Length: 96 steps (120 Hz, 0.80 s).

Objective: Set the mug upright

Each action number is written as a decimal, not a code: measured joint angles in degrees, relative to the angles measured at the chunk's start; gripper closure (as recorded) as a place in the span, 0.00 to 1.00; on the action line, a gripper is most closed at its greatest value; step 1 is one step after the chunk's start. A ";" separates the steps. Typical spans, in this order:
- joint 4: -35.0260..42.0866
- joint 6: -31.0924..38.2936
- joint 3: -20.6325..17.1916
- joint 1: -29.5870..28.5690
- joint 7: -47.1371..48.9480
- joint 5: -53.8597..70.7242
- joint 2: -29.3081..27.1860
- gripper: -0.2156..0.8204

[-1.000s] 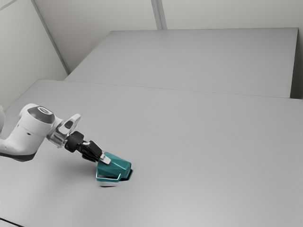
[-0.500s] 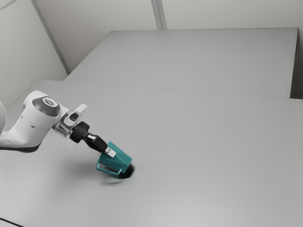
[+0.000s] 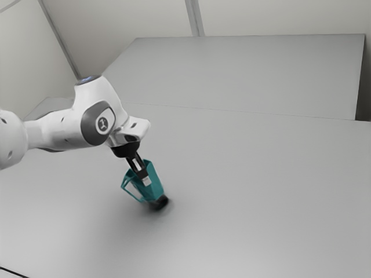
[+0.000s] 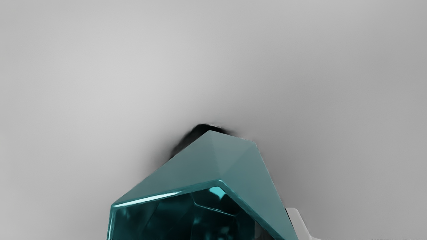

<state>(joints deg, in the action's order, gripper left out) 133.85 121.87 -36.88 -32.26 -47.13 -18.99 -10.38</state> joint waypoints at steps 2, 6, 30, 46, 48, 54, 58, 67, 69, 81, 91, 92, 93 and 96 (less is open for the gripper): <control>0.01 0.62 -0.31 -0.08 0.77 0.94 0.09 0.96; 0.05 1.89 -0.76 -0.14 2.31 2.49 0.43 0.96; 0.04 7.94 -2.46 -0.05 11.09 9.30 1.96 0.96; -0.76 10.90 -2.79 -0.06 16.03 12.49 4.47 0.96; -1.06 11.17 -2.80 -0.04 16.60 12.88 4.94 0.96; -1.87 11.86 -2.81 0.01 18.24 14.06 6.26 0.96; -2.29 12.23 -2.81 0.03 19.29 14.76 7.03 0.96; -2.63 12.89 -2.81 0.05 21.62 16.51 8.44 0.96; -2.64 13.00 -2.81 0.04 22.11 16.80 8.59 0.96; -2.56 13.63 -2.80 0.02 24.82 17.93 9.14 0.96; -2.46 14.05 -2.81 0.07 26.79 18.35 9.67 0.96; -2.45 14.08 -2.80 0.08 26.97 18.38 9.70 0.96; -2.44 14.11 -2.80 0.09 27.15 18.41 9.72 0.96; -2.40 14.20 -2.78 0.11 27.68 18.48 9.78 0.96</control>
<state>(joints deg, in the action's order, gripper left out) 131.45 136.07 -39.67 -32.15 -19.45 -0.50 -0.60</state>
